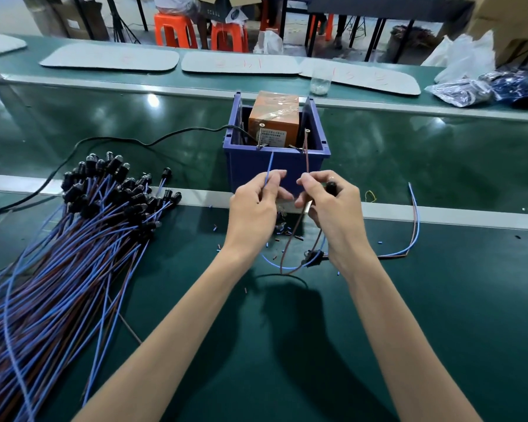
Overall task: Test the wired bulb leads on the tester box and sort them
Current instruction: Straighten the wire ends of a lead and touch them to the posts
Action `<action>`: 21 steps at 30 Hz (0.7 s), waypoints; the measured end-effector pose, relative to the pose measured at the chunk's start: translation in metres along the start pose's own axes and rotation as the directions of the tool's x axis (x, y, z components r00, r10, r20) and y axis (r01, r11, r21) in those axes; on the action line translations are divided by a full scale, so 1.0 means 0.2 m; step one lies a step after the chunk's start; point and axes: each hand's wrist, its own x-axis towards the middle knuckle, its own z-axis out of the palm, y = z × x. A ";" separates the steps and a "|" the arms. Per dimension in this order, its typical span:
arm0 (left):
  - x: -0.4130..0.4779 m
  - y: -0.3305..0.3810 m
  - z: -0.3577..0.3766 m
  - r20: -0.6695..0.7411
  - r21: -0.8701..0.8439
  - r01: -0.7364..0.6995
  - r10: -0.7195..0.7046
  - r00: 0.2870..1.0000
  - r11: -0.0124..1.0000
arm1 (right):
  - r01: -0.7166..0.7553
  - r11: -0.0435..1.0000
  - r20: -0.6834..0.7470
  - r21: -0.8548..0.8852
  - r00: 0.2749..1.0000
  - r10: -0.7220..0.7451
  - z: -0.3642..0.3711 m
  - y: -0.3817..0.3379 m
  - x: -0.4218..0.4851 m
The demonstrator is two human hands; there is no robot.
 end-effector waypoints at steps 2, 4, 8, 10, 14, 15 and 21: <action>0.01 -0.02 0.00 -0.030 0.085 0.023 -0.020 0.999 0.996 | 0.006 1.000 -0.015 0.009 1.000 -0.006 -0.01 0.00 0.01; 0.03 -0.04 0.00 -0.050 0.128 0.059 -0.053 0.997 0.990 | 0.010 1.000 -0.023 0.013 1.000 -0.010 -0.01 0.01 0.02; 0.04 -0.05 -0.01 -0.088 0.090 0.040 -0.032 0.996 0.995 | 0.009 1.000 -0.064 0.015 0.998 -0.008 0.00 0.04 0.03; 0.04 -0.05 -0.02 -0.108 0.071 -0.001 0.009 0.994 0.997 | -0.004 1.000 -0.095 0.026 0.995 0.007 0.00 0.05 0.04; 0.05 -0.05 -0.06 -0.145 -0.056 0.000 -0.008 0.989 0.998 | -0.036 0.999 -0.117 0.017 0.992 0.037 -0.01 0.06 0.05; 0.05 -0.04 -0.07 -0.172 -0.084 0.008 -0.022 0.985 0.996 | -0.036 0.999 -0.111 0.016 0.993 0.037 -0.01 0.06 0.05; 0.08 -0.08 -0.08 -0.290 -0.094 0.044 -0.069 0.954 0.995 | -0.033 0.997 -0.066 0.076 0.997 0.038 -0.01 0.07 0.05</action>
